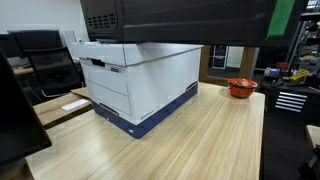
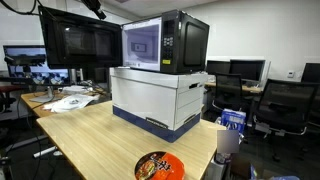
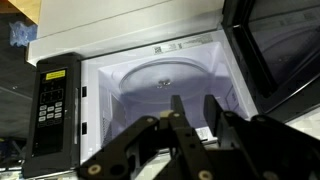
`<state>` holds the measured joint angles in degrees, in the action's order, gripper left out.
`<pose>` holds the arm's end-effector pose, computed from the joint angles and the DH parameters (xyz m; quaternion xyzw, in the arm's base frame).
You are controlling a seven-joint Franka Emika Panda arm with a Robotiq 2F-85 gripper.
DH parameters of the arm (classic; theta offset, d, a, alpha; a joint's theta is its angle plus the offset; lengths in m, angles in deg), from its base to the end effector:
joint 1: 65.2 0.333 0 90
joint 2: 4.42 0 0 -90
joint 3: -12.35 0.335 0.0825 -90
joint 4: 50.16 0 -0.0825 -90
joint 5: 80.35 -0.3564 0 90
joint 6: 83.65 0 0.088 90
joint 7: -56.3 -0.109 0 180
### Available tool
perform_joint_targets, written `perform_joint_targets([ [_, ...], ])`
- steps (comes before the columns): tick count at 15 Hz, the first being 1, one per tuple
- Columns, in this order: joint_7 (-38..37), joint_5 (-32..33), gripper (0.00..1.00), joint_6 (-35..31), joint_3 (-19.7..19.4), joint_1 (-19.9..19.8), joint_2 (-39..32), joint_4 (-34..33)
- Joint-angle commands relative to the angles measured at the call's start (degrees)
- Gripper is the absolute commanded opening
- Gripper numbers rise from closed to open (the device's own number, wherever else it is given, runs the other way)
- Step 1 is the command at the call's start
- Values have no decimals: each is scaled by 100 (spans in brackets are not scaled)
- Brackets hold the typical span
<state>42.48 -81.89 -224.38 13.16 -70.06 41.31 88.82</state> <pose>0.3174 -0.0203 0.6792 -0.9033 0.1481 -0.4006 0.0407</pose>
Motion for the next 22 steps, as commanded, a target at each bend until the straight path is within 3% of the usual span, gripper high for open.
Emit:
perform_joint_targets([
  [1,138,-257,3,-450,-71,141,206,309],
  [3,203,-374,0,-689,-126,254,252,407],
  [14,269,-807,3,-1429,-336,727,342,546],
  [22,569,-1132,3,-1928,-581,1311,427,677],
])
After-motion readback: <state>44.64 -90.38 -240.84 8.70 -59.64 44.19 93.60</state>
